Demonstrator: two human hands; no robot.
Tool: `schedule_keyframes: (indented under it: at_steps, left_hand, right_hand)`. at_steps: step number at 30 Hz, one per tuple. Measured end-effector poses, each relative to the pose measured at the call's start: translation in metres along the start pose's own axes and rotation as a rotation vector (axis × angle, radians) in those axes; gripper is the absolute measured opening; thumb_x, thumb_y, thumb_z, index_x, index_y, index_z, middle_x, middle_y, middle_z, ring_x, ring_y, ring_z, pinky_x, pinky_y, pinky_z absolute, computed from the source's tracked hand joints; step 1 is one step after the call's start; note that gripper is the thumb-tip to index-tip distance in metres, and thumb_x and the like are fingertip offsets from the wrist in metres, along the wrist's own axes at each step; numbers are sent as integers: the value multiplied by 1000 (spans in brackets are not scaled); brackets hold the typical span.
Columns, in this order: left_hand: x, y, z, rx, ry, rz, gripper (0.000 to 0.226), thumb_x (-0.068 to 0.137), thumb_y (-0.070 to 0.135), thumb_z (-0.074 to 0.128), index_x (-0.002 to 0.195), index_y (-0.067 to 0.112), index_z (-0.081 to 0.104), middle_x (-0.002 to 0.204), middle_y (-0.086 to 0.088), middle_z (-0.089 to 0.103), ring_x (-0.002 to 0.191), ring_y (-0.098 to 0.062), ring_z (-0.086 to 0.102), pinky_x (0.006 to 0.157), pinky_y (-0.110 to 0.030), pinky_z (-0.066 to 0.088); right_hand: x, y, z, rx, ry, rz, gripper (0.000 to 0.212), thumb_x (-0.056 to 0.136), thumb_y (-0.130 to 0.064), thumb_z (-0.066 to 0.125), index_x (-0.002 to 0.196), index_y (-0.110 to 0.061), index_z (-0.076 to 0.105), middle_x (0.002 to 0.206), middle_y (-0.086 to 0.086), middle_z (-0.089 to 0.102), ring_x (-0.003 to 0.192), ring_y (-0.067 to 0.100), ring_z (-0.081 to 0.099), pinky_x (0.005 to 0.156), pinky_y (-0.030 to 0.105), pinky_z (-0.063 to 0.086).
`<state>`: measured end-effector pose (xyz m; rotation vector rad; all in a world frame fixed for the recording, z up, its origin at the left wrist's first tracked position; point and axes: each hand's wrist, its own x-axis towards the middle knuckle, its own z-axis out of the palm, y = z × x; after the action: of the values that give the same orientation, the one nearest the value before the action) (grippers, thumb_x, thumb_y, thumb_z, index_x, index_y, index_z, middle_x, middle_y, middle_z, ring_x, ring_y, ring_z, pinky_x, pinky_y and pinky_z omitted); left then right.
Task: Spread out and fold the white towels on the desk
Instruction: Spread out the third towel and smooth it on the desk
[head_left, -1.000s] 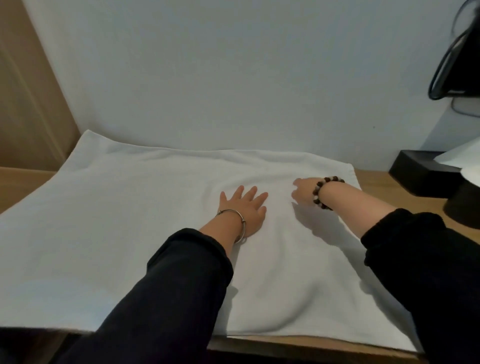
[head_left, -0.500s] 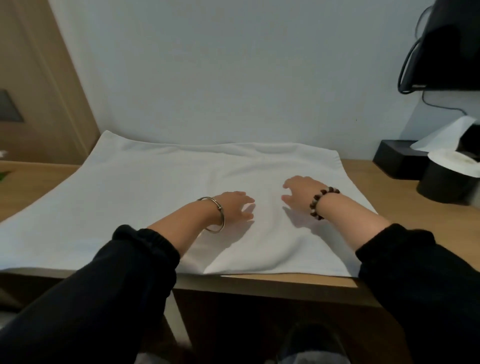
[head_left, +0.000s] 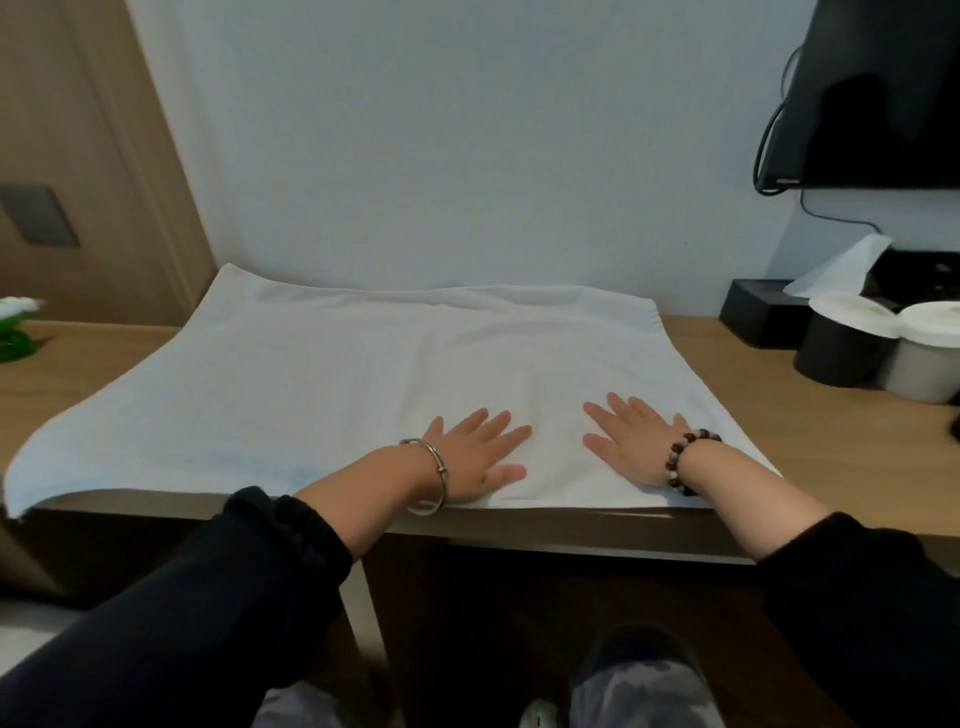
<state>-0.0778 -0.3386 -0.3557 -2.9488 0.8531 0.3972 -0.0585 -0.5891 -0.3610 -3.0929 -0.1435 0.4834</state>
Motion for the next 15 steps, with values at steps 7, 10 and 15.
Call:
schedule_keyframes:
  at_steps: [7, 10, 15]
  left_hand:
    - [6, -6, 14, -11, 88, -55, 56, 94, 60, 11, 147, 44, -3, 157, 13, -12, 145, -17, -11, 112, -58, -2]
    - [7, -24, 14, -32, 87, -178, 57, 95, 60, 12, 147, 43, -3, 157, 13, -12, 145, -17, -12, 112, -59, -2]
    - [21, -29, 5, -70, 49, -222, 58, 95, 60, 18, 148, 41, 3, 158, 11, -9, 145, -21, -11, 109, -63, -1]
  right_hand:
    - [-11, -8, 14, 49, 116, -14, 61, 94, -62, 8, 149, -39, -3, 159, -9, -12, 146, 18, -8, 112, 59, 0]
    - [-12, 22, 9, 117, 108, 261, 63, 94, -62, 8, 150, -38, -6, 158, -5, -16, 146, 23, -10, 112, 63, 0]
    - [-7, -3, 0, 164, 130, 273, 66, 95, -60, 12, 151, -30, -6, 157, -1, -20, 145, 28, -11, 111, 64, 4]
